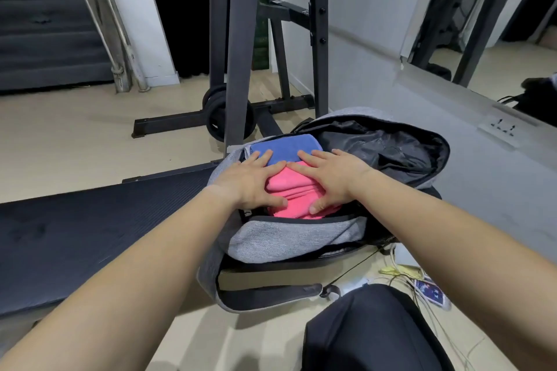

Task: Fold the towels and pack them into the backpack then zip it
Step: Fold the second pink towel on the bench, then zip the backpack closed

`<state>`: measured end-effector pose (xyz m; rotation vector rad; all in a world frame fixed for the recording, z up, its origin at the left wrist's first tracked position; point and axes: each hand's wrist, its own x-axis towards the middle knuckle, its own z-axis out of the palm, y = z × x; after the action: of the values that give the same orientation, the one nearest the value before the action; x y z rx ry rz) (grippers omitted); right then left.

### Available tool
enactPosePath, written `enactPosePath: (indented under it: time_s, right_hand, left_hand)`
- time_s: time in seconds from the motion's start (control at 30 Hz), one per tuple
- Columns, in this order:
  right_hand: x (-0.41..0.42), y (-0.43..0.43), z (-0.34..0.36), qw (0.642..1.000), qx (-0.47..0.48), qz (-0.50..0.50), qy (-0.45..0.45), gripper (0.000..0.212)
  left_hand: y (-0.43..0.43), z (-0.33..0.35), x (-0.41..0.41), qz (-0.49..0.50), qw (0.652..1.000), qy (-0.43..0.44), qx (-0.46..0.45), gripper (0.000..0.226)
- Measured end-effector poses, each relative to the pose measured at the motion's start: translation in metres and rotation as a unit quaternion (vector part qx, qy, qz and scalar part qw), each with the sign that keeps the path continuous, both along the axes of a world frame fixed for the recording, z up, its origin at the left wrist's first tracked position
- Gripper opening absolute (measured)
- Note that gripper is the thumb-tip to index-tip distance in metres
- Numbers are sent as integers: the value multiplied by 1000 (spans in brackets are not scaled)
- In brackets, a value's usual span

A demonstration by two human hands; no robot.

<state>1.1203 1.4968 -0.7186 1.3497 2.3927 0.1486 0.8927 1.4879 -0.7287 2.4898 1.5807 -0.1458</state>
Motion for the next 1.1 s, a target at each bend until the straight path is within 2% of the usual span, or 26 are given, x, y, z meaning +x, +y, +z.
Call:
enactPosePath:
  time_s: [0.07,0.2,0.3,0.4,0.5,0.67,0.8,0.9,1.03,1.1]
  right_hand:
    - [5,-5,13,1000,0,-15,20,109]
    - [30,-17,35,992,35,-65,107,83]
    - [61,-26,43,977,64,-127,157,75]
    - [102,-39,44,961,119,-196,153,69]
    - [140,-43,40,940,156,-269,138,58]
    - [186,-30,28,870,154,-421,205,47]
    - [205,-5,5,803,109,-503,300,49]
    - [207,10,-3,770,114,-485,398,30]
    - [204,16,12,681,211,-445,543,22]
    - [194,16,34,667,219,-393,593,10]
  left_hand:
    - [-2,12,1,10,1000,-28,-10,96]
    - [-5,36,9,39,995,-89,19,84]
    - [-14,51,29,34,993,-103,43,75]
    - [-21,59,63,8,990,-121,65,60]
    - [-19,61,100,-22,987,-144,72,55]
    - [12,53,154,-49,983,-154,85,54]
    - [41,49,192,-37,970,-189,147,50]
    - [60,46,214,-43,968,-191,158,50]
    - [77,53,229,-49,964,-197,171,59]
    - [82,65,231,-65,962,-176,199,70]
